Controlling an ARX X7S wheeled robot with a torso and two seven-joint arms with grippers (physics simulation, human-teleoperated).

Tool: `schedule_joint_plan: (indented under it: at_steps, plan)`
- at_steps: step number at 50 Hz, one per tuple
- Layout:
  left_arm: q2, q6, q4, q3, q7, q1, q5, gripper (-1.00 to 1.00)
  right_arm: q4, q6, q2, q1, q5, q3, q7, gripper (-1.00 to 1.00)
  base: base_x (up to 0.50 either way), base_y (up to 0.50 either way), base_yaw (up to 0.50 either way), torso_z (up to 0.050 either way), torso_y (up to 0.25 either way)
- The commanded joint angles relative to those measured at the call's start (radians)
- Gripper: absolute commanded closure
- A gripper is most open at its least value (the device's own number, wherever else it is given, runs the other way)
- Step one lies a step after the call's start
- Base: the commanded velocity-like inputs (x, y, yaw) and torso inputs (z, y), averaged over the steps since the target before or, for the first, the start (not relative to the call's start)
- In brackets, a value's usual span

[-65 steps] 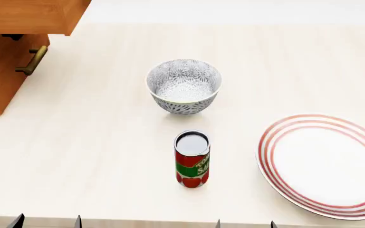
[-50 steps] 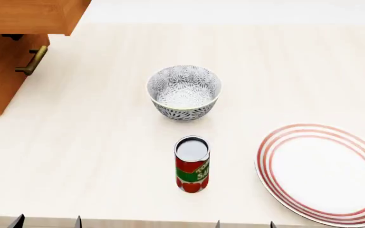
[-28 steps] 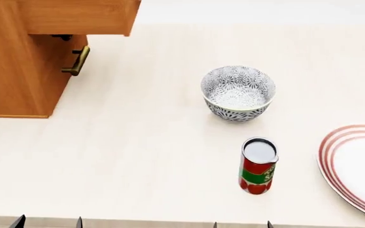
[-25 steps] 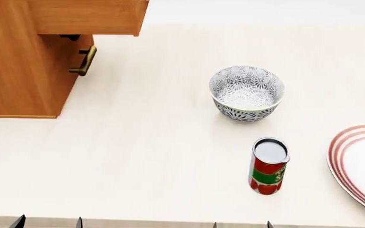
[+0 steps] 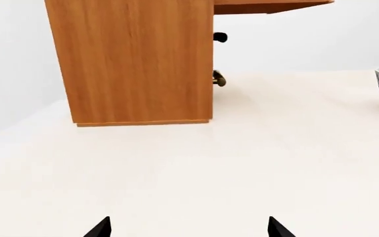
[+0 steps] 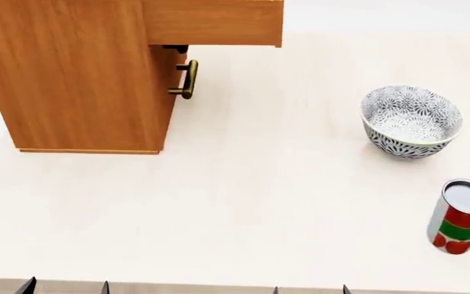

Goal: Put the bowl on top of the cabinet.

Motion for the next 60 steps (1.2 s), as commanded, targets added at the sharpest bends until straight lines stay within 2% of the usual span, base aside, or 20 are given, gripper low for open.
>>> schedule_joint_plan:
  at_steps: [1, 11, 16, 25, 34, 36, 37, 38, 41, 43, 46, 47, 50, 51, 54, 57, 60]
  plan:
    - [-0.011, -0.001, 0.002, 0.014, -0.011, -0.001, -0.009, -1.0, -0.004, 0.0, 0.011, 0.0, 0.01, -0.013, 0.012, -1.0, 0.0, 0.5, 0.0, 0.0, 0.0]
    - [-0.02, 0.003, -0.006, 0.028, -0.017, -0.004, -0.013, -1.0, -0.004, 0.005, 0.024, 0.004, -0.014, -0.044, 0.021, -1.0, 0.0, 0.5, 0.0, 0.0, 0.0]
    - [-0.024, 0.001, -0.005, 0.032, -0.022, -0.004, -0.016, -1.0, -0.005, -0.016, 0.015, -0.002, 0.048, -0.012, 0.024, -1.0, 0.0, 0.45, 0.0, 0.0, 0.0]
    - [-0.031, -0.007, -0.006, 0.042, -0.03, -0.007, -0.019, -1.0, 0.011, 0.017, 0.019, 0.012, 0.047, -0.021, 0.04, -1.0, 0.0, 0.0, 0.0, 0.0, 0.0]
    - [-0.045, -0.017, -0.002, 0.057, -0.033, -0.013, -0.012, -1.0, -0.006, 0.131, 0.024, 0.031, 0.019, -0.042, 0.07, -1.0, 0.0, 0.0, 0.0, 0.0, 0.0]
    - [-0.054, -0.102, 0.044, 0.053, -0.019, -0.019, -0.044, -1.0, -0.068, 0.268, 0.02, 0.042, 0.079, -0.013, 0.062, -1.0, 0.0, 0.0, 0.0, 0.0, 0.0]
    - [-0.058, -0.123, 0.073, 0.05, -0.026, -0.017, -0.045, -1.0, -0.1, 0.276, 0.023, 0.034, 0.07, -0.011, 0.075, -1.0, 0.0, 0.0, 0.0, 0.0, 0.0]
    - [-0.071, -0.235, 0.215, 0.025, -0.049, -0.012, -0.07, -1.0, -0.235, 0.359, 0.043, 0.018, 0.075, -0.009, 0.076, -1.0, 0.0, 0.0, 0.0, 0.0, 0.0]
    - [-0.094, -0.453, 0.419, 0.008, -0.075, -0.038, -0.113, -1.0, -0.449, 0.546, 0.07, 0.038, 0.069, -0.011, 0.094, -1.0, 0.0, 0.0, 0.0, 0.0, 0.0]
    - [-0.107, -0.638, 0.614, -0.019, -0.1, -0.074, -0.166, -1.0, -0.659, 0.737, 0.093, 0.08, 0.081, -0.01, 0.092, -1.0, 0.0, 0.0, 0.0, 0.0, 0.0]
    - [-0.103, -0.8, 0.759, -0.068, -0.124, -0.116, -0.24, -1.0, -0.813, 0.901, 0.105, 0.137, 0.085, -0.01, 0.101, -1.0, 0.0, 0.0, 0.0, 0.0, 0.0]
    - [-0.106, -0.899, 0.855, -0.09, -0.144, -0.144, -0.275, -1.0, -0.922, 1.014, 0.113, 0.183, 0.09, -0.011, 0.103, -1.0, 0.0, 0.0, 0.0, 0.0, 0.0]
    - [-0.107, -0.998, 0.952, -0.12, -0.164, -0.172, -0.317, -1.0, -1.046, 1.159, 0.108, 0.244, 0.108, 0.001, 0.103, -1.0, 0.0, 0.0, 0.0, 0.0, 0.0]
    - [-0.107, -1.019, 1.0, -0.141, -0.166, -0.176, -0.338, -1.0, -1.056, 1.159, 0.134, 0.253, 0.159, -0.002, 0.15, -1.0, 0.0, 0.0, 0.0, 0.0, 0.0]
    - [-0.122, -1.046, 1.048, -0.156, -0.203, -0.175, -0.394, -1.0, -1.056, 1.107, 0.297, 0.281, 0.536, 0.003, 0.461, -1.0, 0.0, 0.0, 0.0, 0.0, 0.0]
    - [-0.141, -0.99, 1.026, -0.119, -0.213, -0.146, -0.359, -1.0, -1.028, 1.035, 0.316, 0.23, 0.512, -0.023, 0.463, -1.0, 0.0, 0.0, 0.0, 0.0, 0.0]
    - [-0.144, -0.944, 1.017, -0.128, -0.212, -0.115, -0.353, -1.0, -0.986, 0.936, 0.326, 0.168, 0.482, -0.04, 0.44, -1.0, 0.0, 0.0, 0.0, 0.0, 0.0]
